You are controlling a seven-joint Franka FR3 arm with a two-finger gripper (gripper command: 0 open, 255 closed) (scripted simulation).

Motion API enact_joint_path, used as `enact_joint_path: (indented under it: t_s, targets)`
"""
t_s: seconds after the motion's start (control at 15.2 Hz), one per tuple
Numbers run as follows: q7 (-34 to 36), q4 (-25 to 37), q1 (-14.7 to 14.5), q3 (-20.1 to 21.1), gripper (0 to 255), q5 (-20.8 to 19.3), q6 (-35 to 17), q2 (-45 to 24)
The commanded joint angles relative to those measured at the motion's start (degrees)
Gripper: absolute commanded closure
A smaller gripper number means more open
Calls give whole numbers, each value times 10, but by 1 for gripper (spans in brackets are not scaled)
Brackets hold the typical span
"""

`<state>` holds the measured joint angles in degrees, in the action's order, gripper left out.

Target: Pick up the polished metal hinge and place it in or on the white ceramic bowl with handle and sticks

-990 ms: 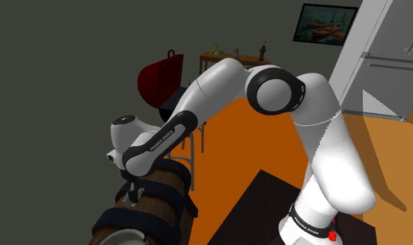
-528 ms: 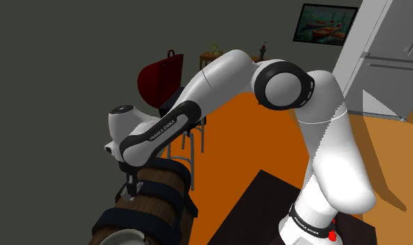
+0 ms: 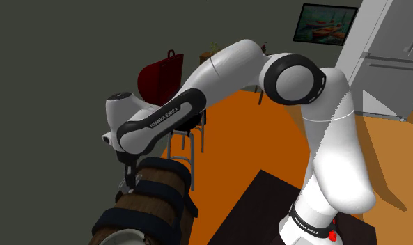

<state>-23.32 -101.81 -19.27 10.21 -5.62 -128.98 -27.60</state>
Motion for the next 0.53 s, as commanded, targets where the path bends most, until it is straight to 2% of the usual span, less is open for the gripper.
enact_joint_path:
  t_s: [0.0,0.46]
  targets:
    - [-1,3,1,1,255,2,12,8]
    - [-5,20,3,4,255,8,55,35]
